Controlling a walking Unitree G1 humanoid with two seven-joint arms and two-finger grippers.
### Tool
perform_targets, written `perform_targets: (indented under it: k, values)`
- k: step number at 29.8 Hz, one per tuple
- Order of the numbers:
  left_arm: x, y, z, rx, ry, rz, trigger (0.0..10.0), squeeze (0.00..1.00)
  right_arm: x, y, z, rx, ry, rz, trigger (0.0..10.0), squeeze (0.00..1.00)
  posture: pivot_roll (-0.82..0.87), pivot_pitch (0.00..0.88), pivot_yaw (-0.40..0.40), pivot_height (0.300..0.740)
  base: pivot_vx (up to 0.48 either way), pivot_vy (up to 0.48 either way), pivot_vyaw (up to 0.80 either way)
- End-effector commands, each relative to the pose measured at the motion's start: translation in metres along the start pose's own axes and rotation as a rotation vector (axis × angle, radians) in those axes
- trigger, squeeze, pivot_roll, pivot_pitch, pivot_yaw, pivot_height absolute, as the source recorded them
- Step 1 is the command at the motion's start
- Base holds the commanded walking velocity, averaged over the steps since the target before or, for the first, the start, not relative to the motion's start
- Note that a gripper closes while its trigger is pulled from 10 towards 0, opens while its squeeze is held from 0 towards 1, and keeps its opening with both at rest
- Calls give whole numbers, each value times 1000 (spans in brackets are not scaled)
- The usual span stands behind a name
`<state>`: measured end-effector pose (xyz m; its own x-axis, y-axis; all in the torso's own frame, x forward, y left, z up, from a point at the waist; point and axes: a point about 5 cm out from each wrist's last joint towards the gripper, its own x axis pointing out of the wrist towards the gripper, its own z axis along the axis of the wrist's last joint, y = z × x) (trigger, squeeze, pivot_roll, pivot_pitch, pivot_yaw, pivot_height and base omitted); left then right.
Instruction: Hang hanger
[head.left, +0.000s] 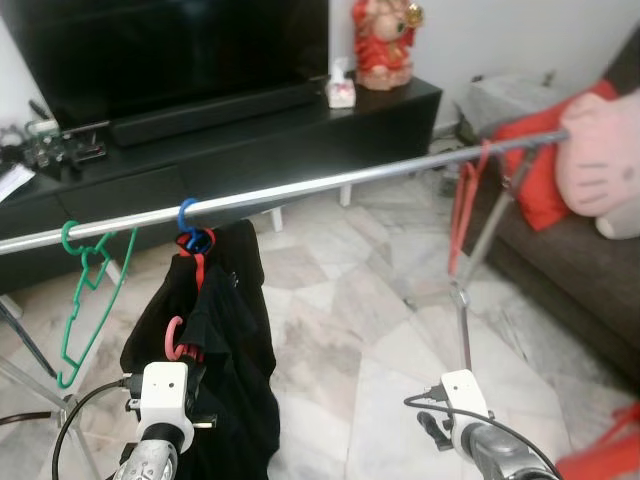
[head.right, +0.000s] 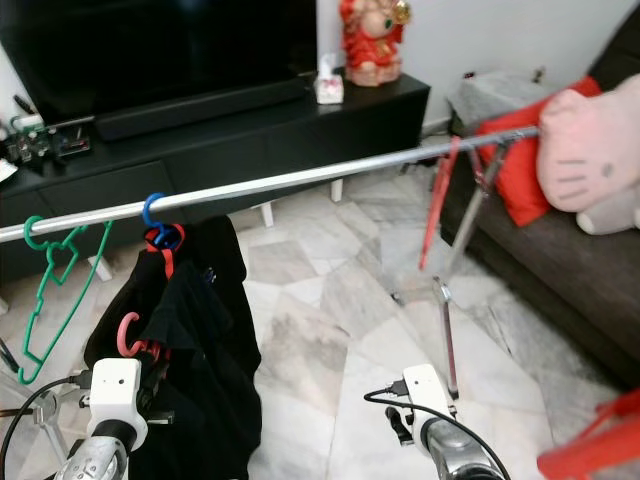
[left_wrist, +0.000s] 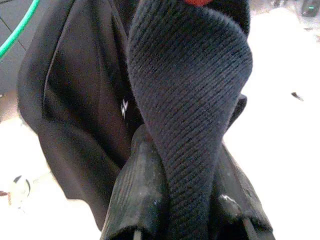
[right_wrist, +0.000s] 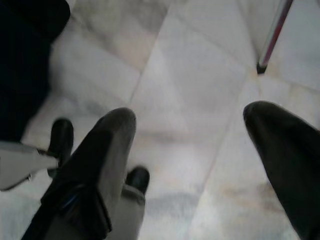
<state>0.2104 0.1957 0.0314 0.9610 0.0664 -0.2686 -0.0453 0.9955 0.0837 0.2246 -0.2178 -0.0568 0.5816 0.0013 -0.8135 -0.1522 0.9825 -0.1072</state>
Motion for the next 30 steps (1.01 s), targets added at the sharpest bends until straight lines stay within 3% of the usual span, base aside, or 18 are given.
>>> perform_targets:
  k: [1,30]
  values:
    - [1,4,10,18,-42,9,10000,0,0,-1,6,-12,-13,-10,10000,0,-86,0,35,740,-285,0,0]
    - [1,-1,14,17,-38,-23,10000,0,0,-1,5,-19,-7,-1,10000,0,-83,0,33,740,-284,0,0]
